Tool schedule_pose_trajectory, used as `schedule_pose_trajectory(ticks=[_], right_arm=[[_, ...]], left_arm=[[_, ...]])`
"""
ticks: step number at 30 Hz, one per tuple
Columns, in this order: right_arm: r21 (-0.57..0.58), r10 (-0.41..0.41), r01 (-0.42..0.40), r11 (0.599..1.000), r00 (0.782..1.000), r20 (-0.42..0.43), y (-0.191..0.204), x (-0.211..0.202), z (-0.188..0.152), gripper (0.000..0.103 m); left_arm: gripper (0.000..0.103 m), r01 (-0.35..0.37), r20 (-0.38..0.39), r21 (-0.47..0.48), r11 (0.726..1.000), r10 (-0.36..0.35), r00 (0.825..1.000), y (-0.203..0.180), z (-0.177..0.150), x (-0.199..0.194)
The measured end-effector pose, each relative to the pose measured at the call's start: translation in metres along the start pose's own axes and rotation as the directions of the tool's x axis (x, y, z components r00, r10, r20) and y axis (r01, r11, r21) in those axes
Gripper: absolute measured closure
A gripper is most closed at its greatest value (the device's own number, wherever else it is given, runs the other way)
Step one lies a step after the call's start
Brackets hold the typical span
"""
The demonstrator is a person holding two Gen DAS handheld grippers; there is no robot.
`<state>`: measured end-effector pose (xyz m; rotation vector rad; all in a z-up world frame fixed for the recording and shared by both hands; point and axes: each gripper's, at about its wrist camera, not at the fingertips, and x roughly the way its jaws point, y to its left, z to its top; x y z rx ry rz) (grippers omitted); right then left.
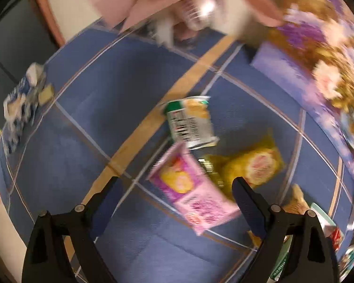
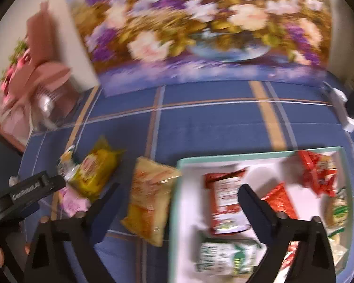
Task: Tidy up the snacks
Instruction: 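Grasp the pink swiss-roll packet with the left tool while the right tool grasps the yellow swiss-roll packet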
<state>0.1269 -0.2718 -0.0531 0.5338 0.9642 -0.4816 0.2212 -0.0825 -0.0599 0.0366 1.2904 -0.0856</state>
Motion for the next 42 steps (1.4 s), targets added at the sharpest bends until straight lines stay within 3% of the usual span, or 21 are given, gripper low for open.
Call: schedule_pose_trajectory(ticks=[5,11,16,20,26,37,42], right_arm=[[-0.024,0.044,-0.044,0.999,0.998,-0.036,0.025,0.015,-0.007,0.030],[-0.039,0.039,-0.041,0.998,0.997,-0.071,0.037,0.032,-0.012,0.043],[-0.031,0.030,-0.032,0.999,0.997,-0.078,0.036,0.042,-0.013,0.045],[-0.020,0.026,-0.028,0.999,0.996,-0.086,0.035,0.053,-0.013,0.050],[-0.035,0.037,-0.041,0.999,0.994,-0.105,0.041,0.061,-0.016,0.055],[-0.099,-0.041,0.032,0.995,0.995,-0.087,0.050,0.069,-0.023,0.054],[-0.106,-0.051,0.043,0.993,0.996,-0.073,0.052,0.067,-0.023,0.059]], left_arm=[[0.009,0.021,-0.042,-0.058,0.998,-0.024,0.999,0.021,0.004,0.011],[0.009,0.052,-0.081,-0.067,0.996,-0.057,0.995,0.023,0.003,0.027],[0.012,0.087,-0.105,-0.050,0.995,-0.092,0.990,0.010,-0.001,0.038],[0.031,0.097,-0.119,-0.026,0.995,-0.099,0.988,-0.001,-0.005,0.043],[0.047,0.088,-0.122,0.007,0.996,-0.086,0.989,-0.013,-0.006,0.051],[0.050,-0.005,-0.075,0.091,0.996,0.012,0.997,-0.039,-0.009,0.057],[0.060,-0.010,-0.065,0.092,0.996,0.016,0.998,-0.049,-0.009,0.055]])
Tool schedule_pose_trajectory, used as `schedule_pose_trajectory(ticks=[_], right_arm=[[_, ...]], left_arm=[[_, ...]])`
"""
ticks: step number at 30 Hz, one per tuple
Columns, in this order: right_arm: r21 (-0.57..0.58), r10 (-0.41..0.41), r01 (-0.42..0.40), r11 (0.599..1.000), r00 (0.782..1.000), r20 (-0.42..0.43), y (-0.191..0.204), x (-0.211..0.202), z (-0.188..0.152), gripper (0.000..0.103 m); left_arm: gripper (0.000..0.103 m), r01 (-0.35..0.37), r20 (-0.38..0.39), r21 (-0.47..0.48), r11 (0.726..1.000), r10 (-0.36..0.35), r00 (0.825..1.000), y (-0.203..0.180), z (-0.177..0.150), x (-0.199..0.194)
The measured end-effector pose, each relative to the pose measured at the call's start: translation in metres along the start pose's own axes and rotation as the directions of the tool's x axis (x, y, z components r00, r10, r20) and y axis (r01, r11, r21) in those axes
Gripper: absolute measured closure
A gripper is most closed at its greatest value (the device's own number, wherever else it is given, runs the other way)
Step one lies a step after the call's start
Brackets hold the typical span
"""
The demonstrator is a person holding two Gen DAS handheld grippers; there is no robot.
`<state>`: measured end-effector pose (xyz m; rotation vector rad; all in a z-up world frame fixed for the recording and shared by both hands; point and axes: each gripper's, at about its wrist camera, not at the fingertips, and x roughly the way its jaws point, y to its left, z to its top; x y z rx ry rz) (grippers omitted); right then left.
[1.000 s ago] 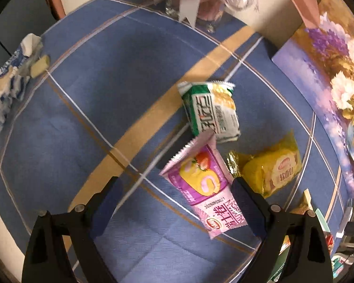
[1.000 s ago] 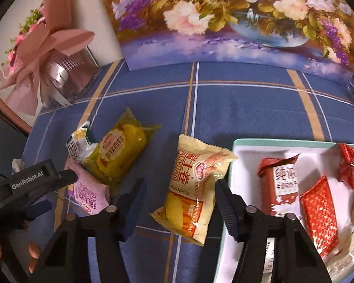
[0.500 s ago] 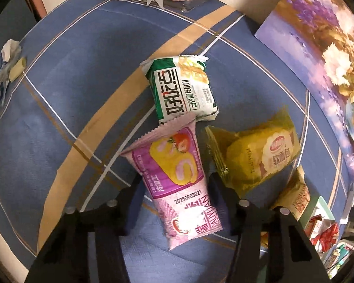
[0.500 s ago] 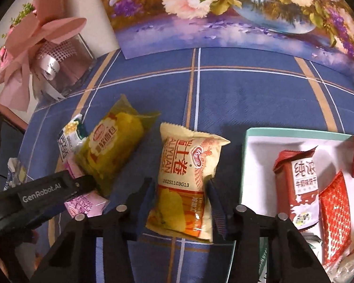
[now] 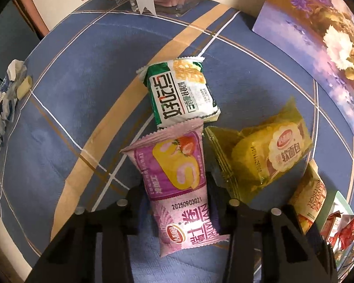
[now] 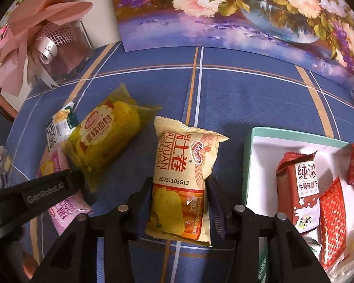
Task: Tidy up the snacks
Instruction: 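Lift both swiss-roll packets off the table toward the tray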
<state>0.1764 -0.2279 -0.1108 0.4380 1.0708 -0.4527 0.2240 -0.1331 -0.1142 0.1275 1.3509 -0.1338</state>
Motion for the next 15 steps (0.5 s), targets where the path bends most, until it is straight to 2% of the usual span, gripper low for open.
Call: schedule_pose_trajectory(ticks=[7,15], right_arm=[[-0.017,-0.004,0.004,1.000,1.000,0.014,0.003,-0.009,0.003,0.063],[-0.009,0.015,-0.014,1.000,0.998,0.055,-0.001,-0.032,0.010,0.063]], left_arm=[[0.061,0.007,0.011,-0.007,1.000,-0.007,1.000,0.021,-0.005,-0.010],[0.061,0.020,0.075,-0.015,1.000,-0.019,0.997,0.023,-0.007,-0.041]])
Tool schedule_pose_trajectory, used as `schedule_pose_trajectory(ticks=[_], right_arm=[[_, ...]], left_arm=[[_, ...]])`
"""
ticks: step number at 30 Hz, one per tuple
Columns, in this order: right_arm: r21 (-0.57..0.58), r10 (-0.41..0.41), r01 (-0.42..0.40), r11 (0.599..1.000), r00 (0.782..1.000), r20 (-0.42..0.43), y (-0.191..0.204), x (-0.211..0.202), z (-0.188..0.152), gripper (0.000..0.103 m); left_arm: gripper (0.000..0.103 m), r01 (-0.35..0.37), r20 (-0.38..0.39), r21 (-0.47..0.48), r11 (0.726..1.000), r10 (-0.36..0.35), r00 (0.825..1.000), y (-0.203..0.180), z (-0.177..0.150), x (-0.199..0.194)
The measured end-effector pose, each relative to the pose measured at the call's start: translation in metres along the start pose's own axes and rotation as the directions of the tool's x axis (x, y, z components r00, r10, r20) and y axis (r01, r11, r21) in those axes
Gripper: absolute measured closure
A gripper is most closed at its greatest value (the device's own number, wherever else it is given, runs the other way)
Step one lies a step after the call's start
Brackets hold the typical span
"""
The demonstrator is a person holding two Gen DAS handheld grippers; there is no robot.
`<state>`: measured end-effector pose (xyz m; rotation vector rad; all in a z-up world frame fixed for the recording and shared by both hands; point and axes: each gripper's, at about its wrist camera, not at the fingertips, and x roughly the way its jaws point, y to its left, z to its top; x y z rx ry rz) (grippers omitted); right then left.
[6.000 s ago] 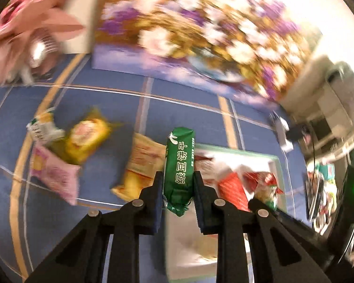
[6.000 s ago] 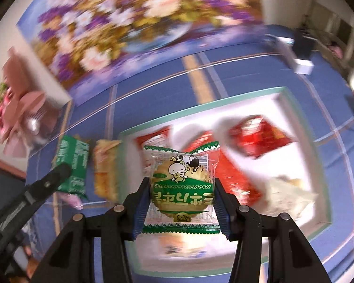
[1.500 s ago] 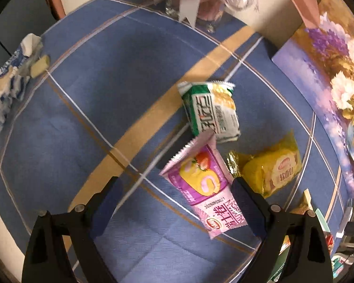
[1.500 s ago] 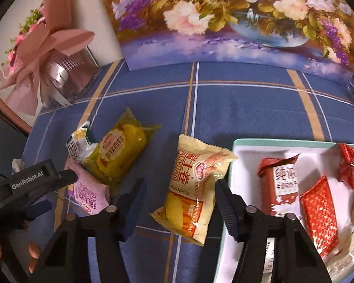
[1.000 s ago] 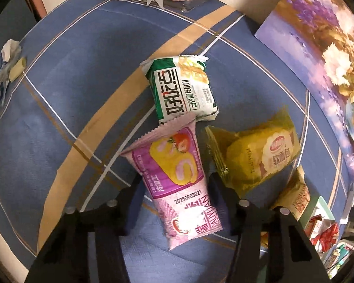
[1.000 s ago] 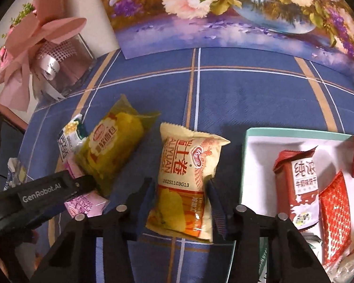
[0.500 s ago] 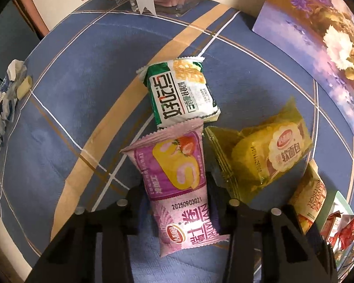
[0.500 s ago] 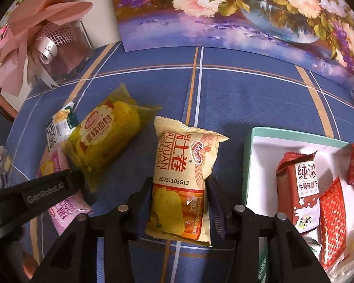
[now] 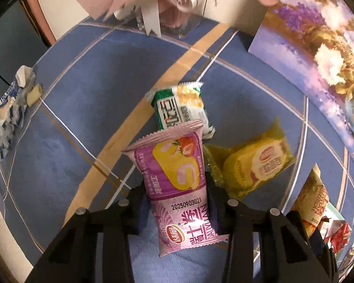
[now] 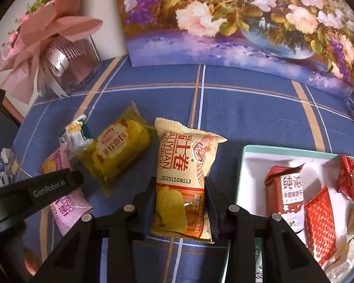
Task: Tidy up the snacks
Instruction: 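Lift both swiss-roll packets off the table toward the tray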
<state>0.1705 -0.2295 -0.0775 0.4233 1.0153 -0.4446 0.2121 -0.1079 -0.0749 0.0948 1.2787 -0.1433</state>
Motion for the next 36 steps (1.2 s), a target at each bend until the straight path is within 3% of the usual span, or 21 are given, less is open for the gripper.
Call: schedule_pose_trajectory(ticks=[13,22,33,36], right_arm=[[0.057,0.009,-0.012,0.998,0.999,0.050,-0.028,-0.048,0.016,0.063],[0.112,-0.062,0.052,0.992,0.994,0.089,-0.073,-0.091,0.016,0.063],[0.257,-0.115,0.080,0.963,0.986,0.124,-0.143,-0.144,0.000,0.063],[0.287,-0.135,0.093,0.953,0.982,0.130,-0.157,-0.155,-0.007,0.063]], left_arm=[[0.061,0.062,0.104,0.040,0.997,-0.066,0.992,-0.012,-0.001,-0.054],[0.061,0.089,0.152,0.117,0.989,-0.107,0.983,-0.051,-0.019,-0.094],[0.061,0.158,0.126,0.231,0.960,-0.190,0.974,-0.101,-0.052,-0.120],[0.061,0.145,0.131,0.268,0.952,-0.185,0.974,-0.116,-0.064,-0.126]])
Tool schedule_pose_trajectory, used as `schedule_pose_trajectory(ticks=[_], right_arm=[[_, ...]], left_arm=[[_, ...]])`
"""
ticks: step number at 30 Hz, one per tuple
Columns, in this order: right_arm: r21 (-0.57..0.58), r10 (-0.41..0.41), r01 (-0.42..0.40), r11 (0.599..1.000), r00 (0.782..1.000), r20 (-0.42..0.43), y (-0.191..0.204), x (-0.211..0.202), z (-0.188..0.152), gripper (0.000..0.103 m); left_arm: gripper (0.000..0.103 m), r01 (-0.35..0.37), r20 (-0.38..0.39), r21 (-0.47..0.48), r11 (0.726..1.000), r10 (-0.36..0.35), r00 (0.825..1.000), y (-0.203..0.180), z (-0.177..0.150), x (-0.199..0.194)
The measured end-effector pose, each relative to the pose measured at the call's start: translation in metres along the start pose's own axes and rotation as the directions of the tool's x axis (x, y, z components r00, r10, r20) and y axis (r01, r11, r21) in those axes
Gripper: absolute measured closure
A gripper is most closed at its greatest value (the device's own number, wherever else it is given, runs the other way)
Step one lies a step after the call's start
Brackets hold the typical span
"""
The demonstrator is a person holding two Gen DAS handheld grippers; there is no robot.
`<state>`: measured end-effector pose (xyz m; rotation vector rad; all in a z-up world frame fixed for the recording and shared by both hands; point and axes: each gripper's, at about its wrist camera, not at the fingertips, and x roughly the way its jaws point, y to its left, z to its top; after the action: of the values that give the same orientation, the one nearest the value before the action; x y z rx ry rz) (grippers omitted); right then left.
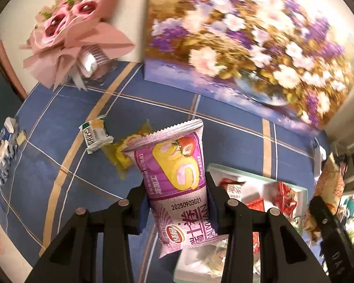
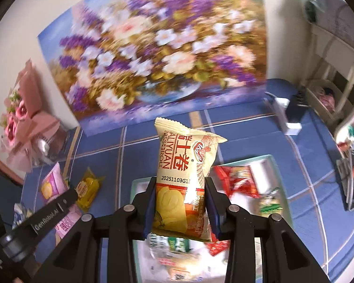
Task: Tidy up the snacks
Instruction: 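Lower both swiss-roll packets into the white tray and open both tools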
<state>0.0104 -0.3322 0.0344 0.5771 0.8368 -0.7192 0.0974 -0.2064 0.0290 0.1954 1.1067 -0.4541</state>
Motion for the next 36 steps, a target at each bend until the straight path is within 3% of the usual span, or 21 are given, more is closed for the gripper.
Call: schedule_pose_trajectory(ticks=[7,14,25,36], right_arm=[[0.055,-0.030,0.030,0.998,1.000,0.003,-0.034,-0.015,-0.003,0.063],[0.087,-0.056,0.057,0.995,0.998,-0.017,-0.060,-0.021,-0.001,0.063],[0.119,-0.093,0.121,0.986,0.971,-0.219,-0.087,0.045,-0.027,0.063],[0.127,-0.089,0.129,0.983,0.956,-0.281,-0.090,0.067,-0.037,0.063]], left_arm=[[0.061,0.063,-0.037,0.064,0.996,-0.061,0.997,-0.038,-0.017,0.000],[0.061,0.077,-0.072,0.142,0.987,-0.068,0.995,-0.073,-0.036,0.011],[0.061,0.085,-0.251,0.193,0.978,-0.034,0.967,-0.101,-0.069,0.078],[0.060,0.084,-0.282,0.177,0.981,-0.031,0.959,-0.102,-0.075,0.092]])
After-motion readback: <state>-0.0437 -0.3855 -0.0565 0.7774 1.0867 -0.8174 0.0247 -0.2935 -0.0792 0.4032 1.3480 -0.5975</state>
